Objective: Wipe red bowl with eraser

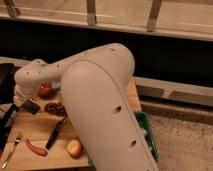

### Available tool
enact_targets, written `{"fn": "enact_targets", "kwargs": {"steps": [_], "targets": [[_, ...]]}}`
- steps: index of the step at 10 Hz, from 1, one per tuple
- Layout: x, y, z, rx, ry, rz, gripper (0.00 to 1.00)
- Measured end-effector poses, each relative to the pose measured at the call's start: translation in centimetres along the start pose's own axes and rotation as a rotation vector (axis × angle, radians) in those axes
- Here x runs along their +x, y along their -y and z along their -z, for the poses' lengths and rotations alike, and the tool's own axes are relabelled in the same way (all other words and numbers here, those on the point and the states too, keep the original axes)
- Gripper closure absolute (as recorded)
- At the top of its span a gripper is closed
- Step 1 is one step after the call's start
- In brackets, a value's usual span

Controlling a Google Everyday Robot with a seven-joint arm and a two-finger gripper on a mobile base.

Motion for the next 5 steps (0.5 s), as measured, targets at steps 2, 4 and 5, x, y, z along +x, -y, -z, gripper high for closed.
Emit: {"fn": "enact_targets", "kwargs": {"steps": [2,4,5], "targets": [[-1.9,4.3,1.8,0.035,0.065,-0.004,1.00],[-3.3,7.2,2.6,0.038,0.131,-0.016,1.00],[-4.1,8.6,3.1,0.029,0.157,-0.019,1.00]]}}
